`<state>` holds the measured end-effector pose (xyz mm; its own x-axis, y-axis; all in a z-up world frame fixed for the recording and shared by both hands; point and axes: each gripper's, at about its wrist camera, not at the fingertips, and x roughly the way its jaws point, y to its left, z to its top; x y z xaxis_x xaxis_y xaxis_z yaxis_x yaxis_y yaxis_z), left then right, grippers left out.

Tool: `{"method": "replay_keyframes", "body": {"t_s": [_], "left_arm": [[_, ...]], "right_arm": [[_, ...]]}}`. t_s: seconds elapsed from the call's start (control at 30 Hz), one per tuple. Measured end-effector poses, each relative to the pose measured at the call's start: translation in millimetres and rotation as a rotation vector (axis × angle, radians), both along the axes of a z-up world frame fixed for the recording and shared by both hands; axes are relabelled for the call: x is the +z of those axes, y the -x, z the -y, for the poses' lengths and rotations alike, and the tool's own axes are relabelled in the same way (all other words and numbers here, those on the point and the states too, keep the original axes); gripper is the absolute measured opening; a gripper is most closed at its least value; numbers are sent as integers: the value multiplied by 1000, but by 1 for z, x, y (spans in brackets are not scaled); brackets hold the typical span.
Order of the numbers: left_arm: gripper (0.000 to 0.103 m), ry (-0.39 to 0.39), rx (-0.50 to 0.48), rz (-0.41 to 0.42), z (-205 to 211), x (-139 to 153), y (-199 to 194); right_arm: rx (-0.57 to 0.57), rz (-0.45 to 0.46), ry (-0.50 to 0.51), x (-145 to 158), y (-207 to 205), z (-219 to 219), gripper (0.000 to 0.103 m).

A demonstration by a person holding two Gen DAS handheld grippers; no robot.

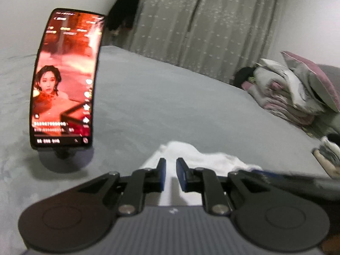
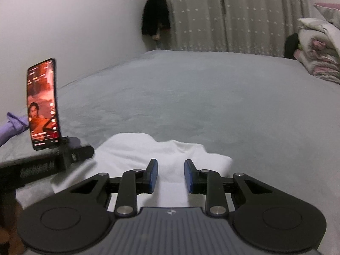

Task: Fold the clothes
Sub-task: 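Open the right gripper and release the folded white shirt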

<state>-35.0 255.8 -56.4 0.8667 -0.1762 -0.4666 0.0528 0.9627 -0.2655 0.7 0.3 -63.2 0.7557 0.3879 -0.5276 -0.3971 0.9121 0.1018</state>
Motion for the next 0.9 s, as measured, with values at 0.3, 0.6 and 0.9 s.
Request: {"method": "replay_keyframes", "body": {"t_s": [0.3, 0.6, 0.9], "left_arm": [[13, -43, -55, -29, 3, -9, 13], [13, -8, -42, -39, -16, -5, 21], [14, 37, -13, -40, -24, -3, 17]], "right_arm": [[68, -72, 61, -15, -49, -38, 24], [-4, -136, 12, -6, -103, -35, 22], [46, -78, -24, -2, -36, 5, 22]]}}
